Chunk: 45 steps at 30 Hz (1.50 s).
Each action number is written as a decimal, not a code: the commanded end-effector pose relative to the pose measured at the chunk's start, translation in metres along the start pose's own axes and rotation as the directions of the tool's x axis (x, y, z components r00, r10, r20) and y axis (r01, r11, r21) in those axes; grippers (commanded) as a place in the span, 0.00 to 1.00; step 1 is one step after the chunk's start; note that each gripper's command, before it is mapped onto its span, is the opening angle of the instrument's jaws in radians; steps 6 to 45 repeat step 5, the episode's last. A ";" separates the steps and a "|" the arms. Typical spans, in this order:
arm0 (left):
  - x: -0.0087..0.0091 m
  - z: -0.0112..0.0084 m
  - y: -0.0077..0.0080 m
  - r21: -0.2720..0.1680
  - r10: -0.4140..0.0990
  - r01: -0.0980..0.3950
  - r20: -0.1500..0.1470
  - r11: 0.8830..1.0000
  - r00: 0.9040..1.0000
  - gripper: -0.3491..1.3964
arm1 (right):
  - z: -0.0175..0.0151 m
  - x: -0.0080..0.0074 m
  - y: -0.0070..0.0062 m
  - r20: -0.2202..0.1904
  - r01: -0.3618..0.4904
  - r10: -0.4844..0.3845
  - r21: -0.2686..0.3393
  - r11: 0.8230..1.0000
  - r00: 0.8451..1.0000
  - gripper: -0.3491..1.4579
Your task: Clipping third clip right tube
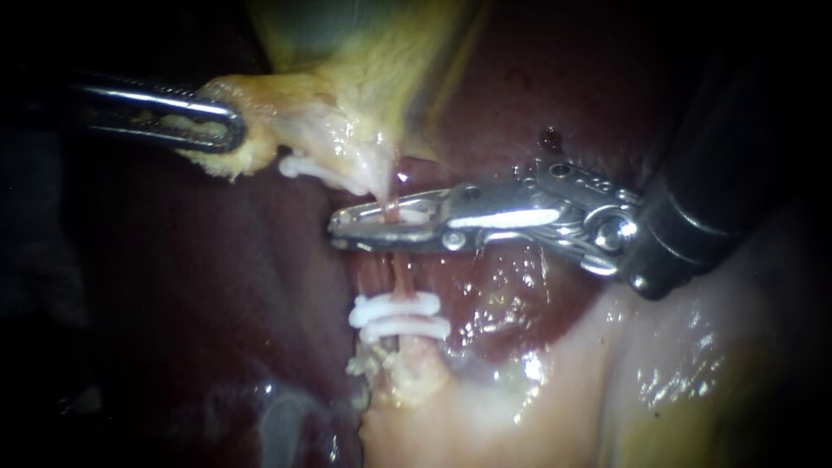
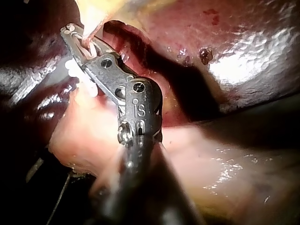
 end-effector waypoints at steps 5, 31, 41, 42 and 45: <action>0.0000 0.0000 -0.0002 0.000 0.000 0.000 0.000 1.000 1.000 0.00 | 0.0000 0.0000 0.0000 0.000 0.000 0.000 0.001 1.000 1.000 0.00; 0.0000 0.0000 -0.0002 0.000 0.000 0.000 0.000 1.000 1.000 0.00 | 0.0000 0.0000 0.0000 0.000 0.000 0.000 0.001 1.000 1.000 0.00; 0.0000 0.0000 -0.0002 0.000 0.000 0.000 0.000 1.000 1.000 0.00 | 0.0000 0.0000 0.0000 0.000 0.000 0.000 0.001 1.000 1.000 0.00; 0.0000 0.0000 -0.0002 0.000 0.000 0.000 0.000 1.000 1.000 0.00 | 0.0000 0.0000 0.0000 0.000 0.000 0.000 0.001 1.000 1.000 0.00; 0.0000 0.0000 -0.0002 0.000 0.000 0.000 0.000 1.000 1.000 0.00 | 0.0000 0.0000 0.0000 0.000 0.000 0.000 0.001 1.000 1.000 0.00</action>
